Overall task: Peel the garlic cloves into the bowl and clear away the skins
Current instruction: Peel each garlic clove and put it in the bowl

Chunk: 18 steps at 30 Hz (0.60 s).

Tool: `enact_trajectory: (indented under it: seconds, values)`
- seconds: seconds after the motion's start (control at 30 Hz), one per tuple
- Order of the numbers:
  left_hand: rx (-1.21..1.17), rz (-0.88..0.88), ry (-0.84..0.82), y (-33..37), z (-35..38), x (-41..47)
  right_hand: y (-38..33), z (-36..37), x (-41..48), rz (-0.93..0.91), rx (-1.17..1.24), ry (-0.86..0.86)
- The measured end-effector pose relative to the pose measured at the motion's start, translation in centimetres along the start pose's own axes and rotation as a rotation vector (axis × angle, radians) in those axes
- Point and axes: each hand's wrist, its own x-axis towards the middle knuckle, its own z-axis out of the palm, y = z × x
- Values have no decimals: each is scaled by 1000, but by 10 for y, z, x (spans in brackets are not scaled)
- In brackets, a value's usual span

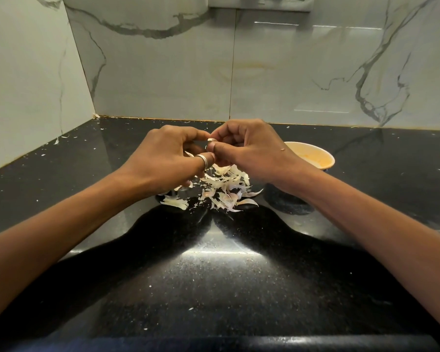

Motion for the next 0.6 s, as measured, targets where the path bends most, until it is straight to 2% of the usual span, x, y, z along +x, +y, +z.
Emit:
enact_trajectory:
  seconds: [0.2, 0.4, 0.6]
  values:
    - [5, 8, -22, -4, 1, 0, 0, 3, 0, -10, -13, -11]
    - [-211, -124, -33, -1, -1, 0, -2, 2, 0, -29, 0, -11]
    - [-231, -171, -11, -1, 0, -1, 0, 6, 1, -51, -9, 11]
